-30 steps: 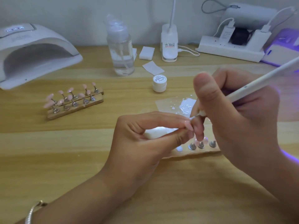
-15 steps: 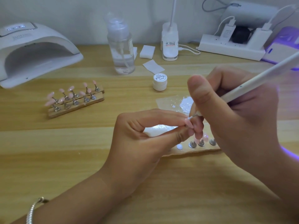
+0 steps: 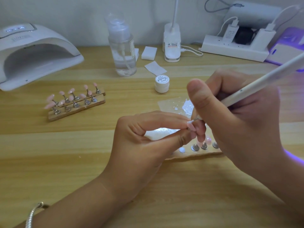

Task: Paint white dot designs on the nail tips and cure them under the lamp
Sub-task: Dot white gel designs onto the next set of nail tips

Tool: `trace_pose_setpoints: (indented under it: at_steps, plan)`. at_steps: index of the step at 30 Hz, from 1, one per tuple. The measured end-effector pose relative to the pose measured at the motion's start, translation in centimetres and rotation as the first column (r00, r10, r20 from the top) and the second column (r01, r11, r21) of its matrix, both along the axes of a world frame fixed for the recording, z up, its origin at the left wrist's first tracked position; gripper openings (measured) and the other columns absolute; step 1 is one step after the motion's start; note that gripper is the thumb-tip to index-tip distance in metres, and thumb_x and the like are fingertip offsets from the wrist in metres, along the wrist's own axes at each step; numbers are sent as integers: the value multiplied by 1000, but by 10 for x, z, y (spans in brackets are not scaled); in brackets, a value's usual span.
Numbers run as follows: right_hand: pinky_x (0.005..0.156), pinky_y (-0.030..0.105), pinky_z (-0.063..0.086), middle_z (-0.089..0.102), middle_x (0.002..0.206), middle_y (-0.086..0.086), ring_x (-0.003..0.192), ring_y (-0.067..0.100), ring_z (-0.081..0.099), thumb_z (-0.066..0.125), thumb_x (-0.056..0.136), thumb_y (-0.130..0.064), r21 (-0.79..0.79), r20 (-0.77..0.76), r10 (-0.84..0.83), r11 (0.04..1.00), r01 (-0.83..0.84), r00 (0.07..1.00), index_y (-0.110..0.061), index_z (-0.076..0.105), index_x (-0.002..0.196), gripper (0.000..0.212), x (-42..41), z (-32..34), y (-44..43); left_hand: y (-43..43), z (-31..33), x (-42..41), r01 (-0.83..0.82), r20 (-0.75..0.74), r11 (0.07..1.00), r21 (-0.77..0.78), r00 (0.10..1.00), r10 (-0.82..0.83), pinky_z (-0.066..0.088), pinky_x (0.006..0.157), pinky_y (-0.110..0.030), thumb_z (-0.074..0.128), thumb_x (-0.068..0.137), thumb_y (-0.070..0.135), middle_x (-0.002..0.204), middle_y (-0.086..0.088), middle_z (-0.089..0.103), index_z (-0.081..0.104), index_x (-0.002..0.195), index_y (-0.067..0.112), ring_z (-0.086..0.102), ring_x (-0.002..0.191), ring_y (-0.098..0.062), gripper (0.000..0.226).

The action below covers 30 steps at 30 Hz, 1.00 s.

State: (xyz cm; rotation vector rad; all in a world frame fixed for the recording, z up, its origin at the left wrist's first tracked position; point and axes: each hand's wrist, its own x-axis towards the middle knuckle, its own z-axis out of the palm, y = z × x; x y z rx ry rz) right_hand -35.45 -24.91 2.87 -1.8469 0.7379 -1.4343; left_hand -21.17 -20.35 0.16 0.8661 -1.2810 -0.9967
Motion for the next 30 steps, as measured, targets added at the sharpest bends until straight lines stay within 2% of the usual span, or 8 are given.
trace_pose_setpoints:
  at_steps: [5, 13, 15, 18, 20, 22, 26, 30]
  plan:
    - [36, 23, 38, 52, 45, -1, 34, 19, 55, 60, 98, -14, 48, 53, 9, 999, -11, 999, -8, 48, 60, 40, -1, 1, -1, 0, 0, 0, -19, 21, 1000, 8, 1000, 19, 58, 76, -36, 79, 72, 2, 84, -8, 78, 77, 83, 6, 74, 83, -28, 11]
    - [40, 17, 34, 43, 43, -1, 33, 18, 49, 57, 99, -24, 10, 135, -59, 998, 59, 989, -12, 42, 61, 44, -4, 21, -6, 2, 3, -1, -37, 19, 999, 39, 999, 36, 54, 67, -20, 82, 66, 6, 83, -4, 77, 78, 74, 8, 73, 84, -15, 9]
    - [39, 18, 31, 43, 43, -12, 33, 14, 48, 59, 98, -31, -5, 148, -71, 997, 73, 986, -19, 43, 62, 41, -6, 28, -10, 1, 2, 0, -53, 50, 998, 43, 997, 50, 53, 66, -22, 85, 65, 8, 81, -2, 75, 79, 73, 11, 72, 83, -16, 10]
    - [40, 19, 33, 47, 45, -14, 35, 13, 47, 63, 92, -42, -10, 147, -65, 998, 68, 987, -27, 46, 63, 37, -12, 35, -20, 1, 2, 1, -82, 79, 994, 68, 994, 77, 52, 61, -26, 86, 65, 13, 79, 5, 71, 80, 72, 20, 73, 84, -25, 11]
    - [41, 21, 35, 50, 47, -11, 38, 17, 49, 64, 91, -46, 12, 93, -95, 995, 94, 991, -26, 49, 64, 37, -18, 35, -30, 1, 2, 2, -100, 99, 993, 59, 991, 94, 47, 58, -18, 88, 65, 19, 78, 5, 70, 79, 71, 27, 71, 83, -24, 13]
    - [42, 20, 37, 53, 47, -6, 40, 20, 51, 59, 94, -50, 66, 12, -123, 990, 122, 992, -25, 56, 63, 41, -23, 30, -40, 0, 2, 5, -126, 149, 990, 65, 982, 115, 41, 66, -13, 85, 66, 28, 80, 7, 73, 79, 72, 31, 68, 81, -17, 9]
    - [47, 13, 40, 57, 49, 1, 42, 8, 51, 45, 99, -57, 261, -297, -121, 944, 203, 947, -16, 68, 66, 57, -31, 3, -59, -3, 1, 9, -191, 155, 975, 112, 973, 173, 37, 67, -15, 86, 68, 28, 85, 9, 77, 80, 77, 28, 62, 73, -3, 11]
    - [46, 27, 46, 59, 51, -4, 42, 5, 51, 51, 90, -64, 328, -468, -67, 913, 244, 881, -22, 70, 68, 51, -34, -16, -65, -4, 3, 7, -216, 144, 970, 109, 969, 199, 36, 59, -6, 81, 68, 29, 81, 10, 77, 81, 77, 27, 54, 64, 6, 9]
